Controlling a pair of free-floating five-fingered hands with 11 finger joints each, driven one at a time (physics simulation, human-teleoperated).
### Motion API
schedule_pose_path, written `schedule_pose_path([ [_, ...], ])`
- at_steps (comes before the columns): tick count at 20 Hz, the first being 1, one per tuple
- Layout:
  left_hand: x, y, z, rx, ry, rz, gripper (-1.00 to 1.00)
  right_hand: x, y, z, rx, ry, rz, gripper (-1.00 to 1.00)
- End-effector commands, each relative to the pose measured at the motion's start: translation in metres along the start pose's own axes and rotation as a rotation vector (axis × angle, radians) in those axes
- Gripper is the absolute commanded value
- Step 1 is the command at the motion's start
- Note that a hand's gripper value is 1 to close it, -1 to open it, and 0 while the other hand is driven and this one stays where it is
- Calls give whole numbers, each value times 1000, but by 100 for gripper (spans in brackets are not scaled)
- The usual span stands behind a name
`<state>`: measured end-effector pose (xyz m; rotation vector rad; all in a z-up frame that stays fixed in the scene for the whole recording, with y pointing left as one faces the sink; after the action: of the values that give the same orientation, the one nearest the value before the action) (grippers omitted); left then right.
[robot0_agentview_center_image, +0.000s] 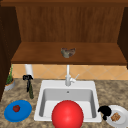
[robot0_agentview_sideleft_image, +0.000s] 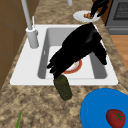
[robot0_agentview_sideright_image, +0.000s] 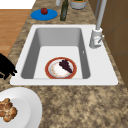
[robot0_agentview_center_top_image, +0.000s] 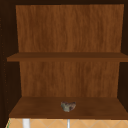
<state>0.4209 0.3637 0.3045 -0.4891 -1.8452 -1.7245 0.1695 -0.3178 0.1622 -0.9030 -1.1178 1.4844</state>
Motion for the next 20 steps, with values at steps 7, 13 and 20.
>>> schedule_pose_path([
  [7, 1, -3, 9, 16, -1, -178, 100, 0, 0, 0, 0, 0, 0, 0],
  [13, 6, -1, 9, 34, 13, -231, 100, 0, 0, 0, 0, 0, 0, 0],
  [20, 4, -1, 8, 46, 25, -239, 100, 0, 0, 0, 0, 0, 0, 0],
])
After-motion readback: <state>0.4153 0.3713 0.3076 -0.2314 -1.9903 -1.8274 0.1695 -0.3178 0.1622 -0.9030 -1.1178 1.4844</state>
